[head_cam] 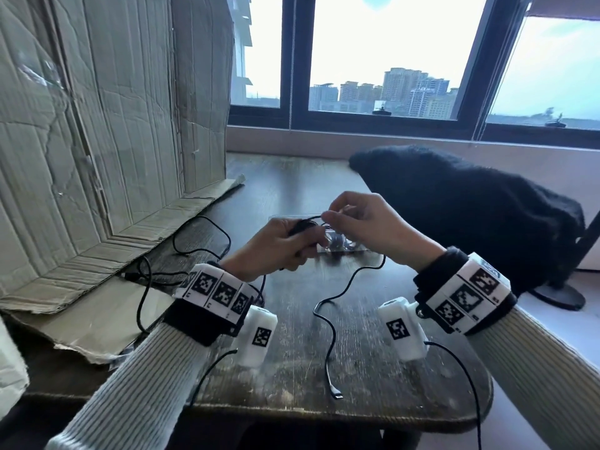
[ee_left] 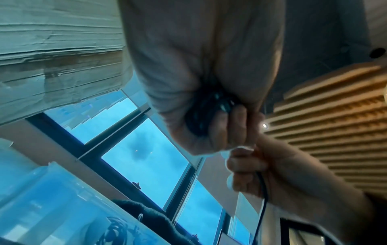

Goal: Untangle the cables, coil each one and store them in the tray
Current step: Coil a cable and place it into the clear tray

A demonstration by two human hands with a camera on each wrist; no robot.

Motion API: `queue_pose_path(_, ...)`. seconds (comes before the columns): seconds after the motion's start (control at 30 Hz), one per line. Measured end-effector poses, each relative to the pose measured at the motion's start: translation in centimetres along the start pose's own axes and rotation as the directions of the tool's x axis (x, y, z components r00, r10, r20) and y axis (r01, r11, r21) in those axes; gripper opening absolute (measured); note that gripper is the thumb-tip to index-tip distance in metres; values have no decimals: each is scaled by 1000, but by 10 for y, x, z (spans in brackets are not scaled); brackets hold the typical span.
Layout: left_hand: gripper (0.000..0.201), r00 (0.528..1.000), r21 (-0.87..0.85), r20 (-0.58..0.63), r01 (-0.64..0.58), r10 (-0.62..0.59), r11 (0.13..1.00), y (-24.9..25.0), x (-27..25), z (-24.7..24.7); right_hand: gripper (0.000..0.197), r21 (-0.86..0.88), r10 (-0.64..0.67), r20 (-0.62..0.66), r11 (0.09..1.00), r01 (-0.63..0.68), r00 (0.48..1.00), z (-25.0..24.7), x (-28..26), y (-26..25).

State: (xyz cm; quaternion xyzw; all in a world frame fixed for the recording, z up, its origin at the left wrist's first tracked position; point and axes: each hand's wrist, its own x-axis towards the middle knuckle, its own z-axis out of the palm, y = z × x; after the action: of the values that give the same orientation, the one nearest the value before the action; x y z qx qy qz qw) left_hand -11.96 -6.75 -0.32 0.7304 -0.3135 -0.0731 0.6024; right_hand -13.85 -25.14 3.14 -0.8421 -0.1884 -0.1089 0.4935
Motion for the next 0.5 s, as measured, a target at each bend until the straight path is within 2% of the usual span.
queue_pose_path(0.07,26,995,-224,-99,-25,2,974,2,-1,-4,16,18,49,-9,999,-49,999,-6,1,5)
queue_pose_path(0.13,27,967,-441,-251,-72,-46,895,6,1,-9,20,25,78,-26,997,-77,997,-10,0,11)
queue_pose_path(0.2,28,927,-582,-358,-132,-108,802,6,5,-14,17,30,68,-16,997,-68,998,-10,-5,14)
queue_pose_path(0.3,31,903,-653,-417,-218,-104,725,9,9,-16,16,24,44,45,999,-45,998,-1,-12,19)
queue_pose_path(0.4,34,876,-676,-469,-274,-113,684,15,9,-13,19,-1,78,124,997,-79,989,10,-14,29)
queue_pose_path(0.5,34,846,-589,-518,-242,-129,771,17,9,-11,26,-106,93,266,992,-66,960,13,-14,31)
